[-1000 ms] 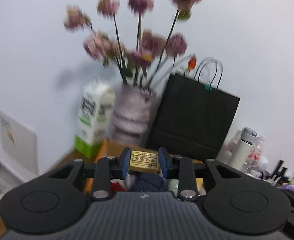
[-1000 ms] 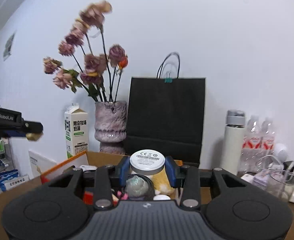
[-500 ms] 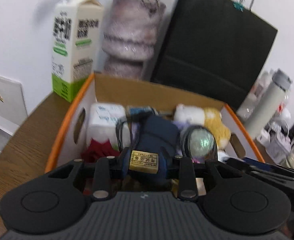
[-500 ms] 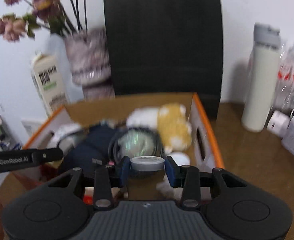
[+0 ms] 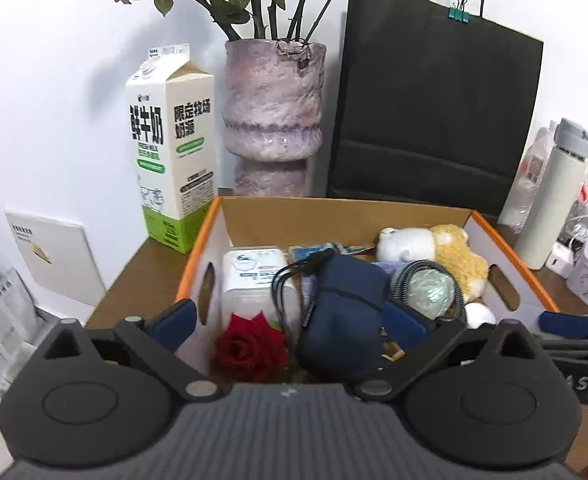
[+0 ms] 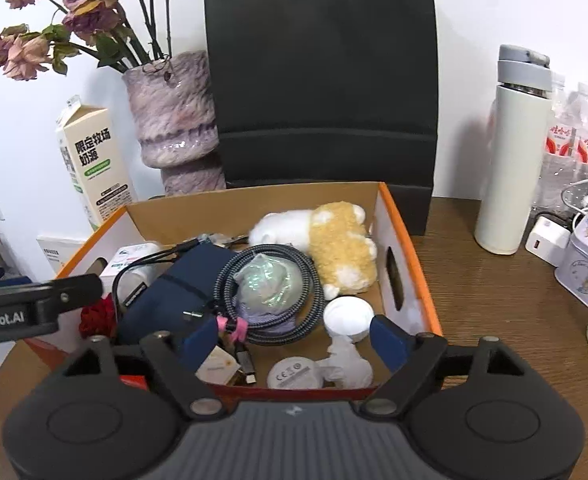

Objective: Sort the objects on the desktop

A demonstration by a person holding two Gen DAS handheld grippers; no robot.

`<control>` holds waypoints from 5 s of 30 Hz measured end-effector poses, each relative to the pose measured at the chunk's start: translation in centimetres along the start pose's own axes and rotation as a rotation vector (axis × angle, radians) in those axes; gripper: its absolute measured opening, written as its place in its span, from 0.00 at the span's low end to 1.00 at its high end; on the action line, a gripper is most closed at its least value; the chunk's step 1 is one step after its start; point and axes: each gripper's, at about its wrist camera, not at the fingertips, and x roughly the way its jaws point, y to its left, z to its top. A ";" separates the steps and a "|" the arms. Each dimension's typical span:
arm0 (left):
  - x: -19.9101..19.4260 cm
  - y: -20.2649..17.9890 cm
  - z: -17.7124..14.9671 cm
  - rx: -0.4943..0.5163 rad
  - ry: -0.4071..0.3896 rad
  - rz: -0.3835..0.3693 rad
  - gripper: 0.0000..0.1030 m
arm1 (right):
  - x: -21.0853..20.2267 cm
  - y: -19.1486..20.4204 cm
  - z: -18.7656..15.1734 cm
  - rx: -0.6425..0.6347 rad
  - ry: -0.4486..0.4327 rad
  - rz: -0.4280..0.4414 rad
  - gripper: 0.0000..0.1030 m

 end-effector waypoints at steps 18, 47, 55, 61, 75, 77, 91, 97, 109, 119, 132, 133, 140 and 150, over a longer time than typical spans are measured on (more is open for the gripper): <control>-11.2 0.9 -2.9 0.081 -0.165 -0.013 1.00 | -12.7 0.8 -1.1 0.003 -0.248 0.062 0.94; -19.9 2.7 -21.0 0.036 -0.030 0.011 1.00 | -19.5 2.7 -21.6 -0.036 -0.043 -0.015 0.94; -13.1 4.9 -14.5 0.030 0.000 -0.078 0.89 | -14.3 0.1 -16.2 -0.037 -0.073 -0.041 0.92; -5.8 5.4 -11.0 0.010 0.073 -0.053 0.68 | -6.1 -2.5 -11.3 0.039 -0.021 -0.089 0.74; -4.2 5.3 -11.9 0.036 0.028 -0.018 0.28 | -0.9 -0.7 -9.8 -0.069 -0.008 -0.134 0.26; -4.8 5.2 -12.3 0.026 0.026 -0.022 0.28 | -1.8 -0.3 -10.3 -0.075 -0.004 -0.117 0.25; -17.6 1.8 -12.8 0.054 -0.310 -0.298 0.28 | -15.1 2.3 -14.6 -0.052 -0.210 0.008 0.25; -19.4 0.8 -8.7 0.082 -0.411 -0.296 0.28 | -19.3 1.9 -11.1 -0.054 -0.340 0.022 0.25; -3.6 0.8 1.7 -0.053 0.034 -0.253 0.29 | -6.2 0.8 1.8 -0.017 -0.045 0.117 0.26; 3.3 0.7 -1.0 0.020 0.217 -0.167 0.32 | 4.2 -0.7 0.5 0.063 0.202 0.062 0.26; -1.3 0.5 0.4 0.002 0.173 -0.022 1.00 | -1.9 1.8 2.1 -0.068 0.110 -0.021 0.76; -2.1 0.6 0.1 0.012 0.156 -0.014 1.00 | -2.7 2.2 1.8 -0.082 0.089 -0.032 0.77; -6.6 0.4 -3.2 0.062 0.058 0.063 1.00 | -7.7 4.3 -2.3 -0.151 -0.044 -0.059 0.80; -12.3 0.8 -12.0 0.034 -0.026 0.061 1.00 | -12.5 4.7 -11.4 -0.148 -0.137 -0.059 0.82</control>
